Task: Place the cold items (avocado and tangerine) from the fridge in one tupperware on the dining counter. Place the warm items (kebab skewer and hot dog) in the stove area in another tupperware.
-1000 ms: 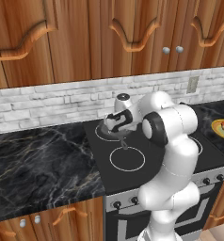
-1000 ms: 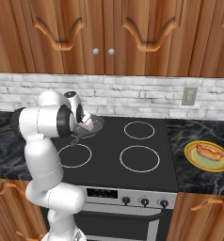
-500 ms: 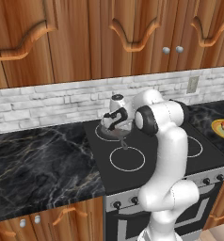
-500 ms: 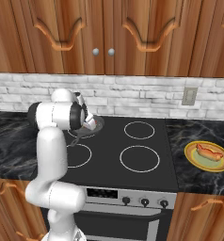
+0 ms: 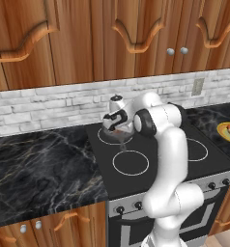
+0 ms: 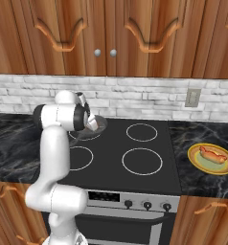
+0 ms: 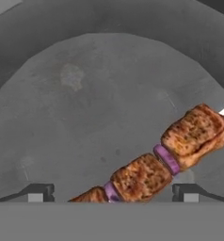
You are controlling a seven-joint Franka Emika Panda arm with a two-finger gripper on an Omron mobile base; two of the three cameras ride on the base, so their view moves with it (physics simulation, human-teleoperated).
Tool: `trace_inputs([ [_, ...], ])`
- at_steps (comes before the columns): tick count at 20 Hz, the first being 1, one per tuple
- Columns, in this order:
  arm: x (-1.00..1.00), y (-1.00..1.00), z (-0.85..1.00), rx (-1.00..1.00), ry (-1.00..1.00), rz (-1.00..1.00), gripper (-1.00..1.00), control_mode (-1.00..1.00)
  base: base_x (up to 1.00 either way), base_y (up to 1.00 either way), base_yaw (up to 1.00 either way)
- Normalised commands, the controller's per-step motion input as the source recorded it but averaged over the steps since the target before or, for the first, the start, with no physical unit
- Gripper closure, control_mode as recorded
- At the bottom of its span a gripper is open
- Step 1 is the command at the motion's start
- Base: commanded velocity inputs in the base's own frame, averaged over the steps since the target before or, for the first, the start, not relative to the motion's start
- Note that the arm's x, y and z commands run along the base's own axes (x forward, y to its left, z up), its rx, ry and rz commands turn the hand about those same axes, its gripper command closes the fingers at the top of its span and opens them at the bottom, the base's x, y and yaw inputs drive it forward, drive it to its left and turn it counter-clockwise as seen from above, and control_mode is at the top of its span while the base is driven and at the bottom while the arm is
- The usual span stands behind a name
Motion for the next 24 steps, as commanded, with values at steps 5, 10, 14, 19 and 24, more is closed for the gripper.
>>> trace_inputs([
  [5,0.04,0.0,-0.45,0.0,0.0,-0.07,1.0,-1.0,0.0,0.0,0.0],
  [10,-0.05,0.0,-0.22,0.0,0.0,-0.08,1.0,-1.0,0.0,0.0,0.0],
  [14,0.0,0.0,0.0,0.0,0.0,0.0,1.0,-1.0,0.0,0.0,0.0],
  [19,-0.48,-0.15,0.0,0.02,-0.17,0.0,1.0,-1.0,0.0,0.0,0.0],
  [24,-0.71,-0.04,0.16,0.01,-0.28,0.0,1.0,-1.0,0.0,0.0,0.0],
])
